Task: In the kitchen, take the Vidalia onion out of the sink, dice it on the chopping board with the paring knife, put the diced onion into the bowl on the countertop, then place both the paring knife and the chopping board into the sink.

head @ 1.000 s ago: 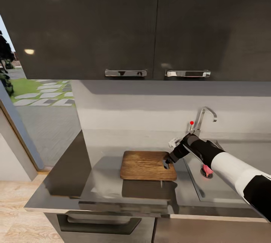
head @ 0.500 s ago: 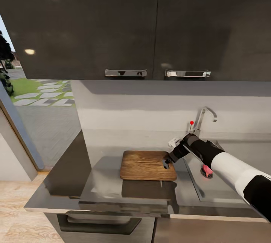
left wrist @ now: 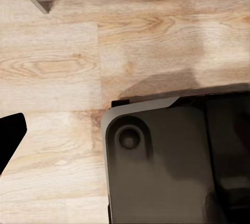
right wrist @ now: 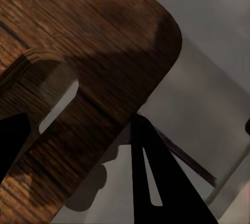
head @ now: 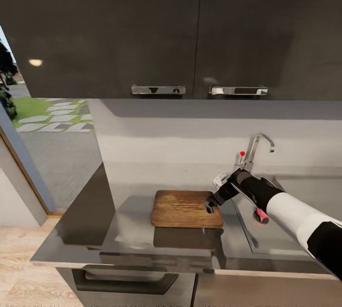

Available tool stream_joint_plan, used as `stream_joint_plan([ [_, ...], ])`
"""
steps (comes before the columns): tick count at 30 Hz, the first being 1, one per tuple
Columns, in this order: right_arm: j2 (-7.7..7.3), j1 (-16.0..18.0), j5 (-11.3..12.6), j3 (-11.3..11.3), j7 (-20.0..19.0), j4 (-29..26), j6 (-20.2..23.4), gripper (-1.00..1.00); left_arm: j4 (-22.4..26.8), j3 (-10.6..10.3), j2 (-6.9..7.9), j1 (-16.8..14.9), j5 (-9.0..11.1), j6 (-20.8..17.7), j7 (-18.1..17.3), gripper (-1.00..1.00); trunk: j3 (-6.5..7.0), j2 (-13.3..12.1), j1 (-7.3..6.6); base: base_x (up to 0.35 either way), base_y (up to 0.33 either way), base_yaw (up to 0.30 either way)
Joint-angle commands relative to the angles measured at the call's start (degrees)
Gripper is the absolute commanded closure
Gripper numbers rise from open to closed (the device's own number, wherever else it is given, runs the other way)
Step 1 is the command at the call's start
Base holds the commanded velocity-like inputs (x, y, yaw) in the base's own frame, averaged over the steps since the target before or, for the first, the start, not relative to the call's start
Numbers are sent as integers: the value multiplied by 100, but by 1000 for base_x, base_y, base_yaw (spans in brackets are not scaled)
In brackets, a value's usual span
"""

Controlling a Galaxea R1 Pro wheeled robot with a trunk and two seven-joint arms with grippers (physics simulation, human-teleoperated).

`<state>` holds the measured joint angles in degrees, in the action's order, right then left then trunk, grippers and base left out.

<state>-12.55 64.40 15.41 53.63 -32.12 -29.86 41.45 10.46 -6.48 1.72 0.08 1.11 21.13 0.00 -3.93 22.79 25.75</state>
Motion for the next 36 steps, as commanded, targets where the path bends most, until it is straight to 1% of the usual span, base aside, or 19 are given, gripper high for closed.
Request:
stream_joint_plan([
  [1,-6,8,59,34,13,-11,30,100,9,-29,3,1,12,10,0,-100,-21,13,4,0,0,0],
  [36,-19,3,59,34,4,-10,-50,100,9,-29,-1,1,12,14,0,-100,-340,13,4,0,0,0],
])
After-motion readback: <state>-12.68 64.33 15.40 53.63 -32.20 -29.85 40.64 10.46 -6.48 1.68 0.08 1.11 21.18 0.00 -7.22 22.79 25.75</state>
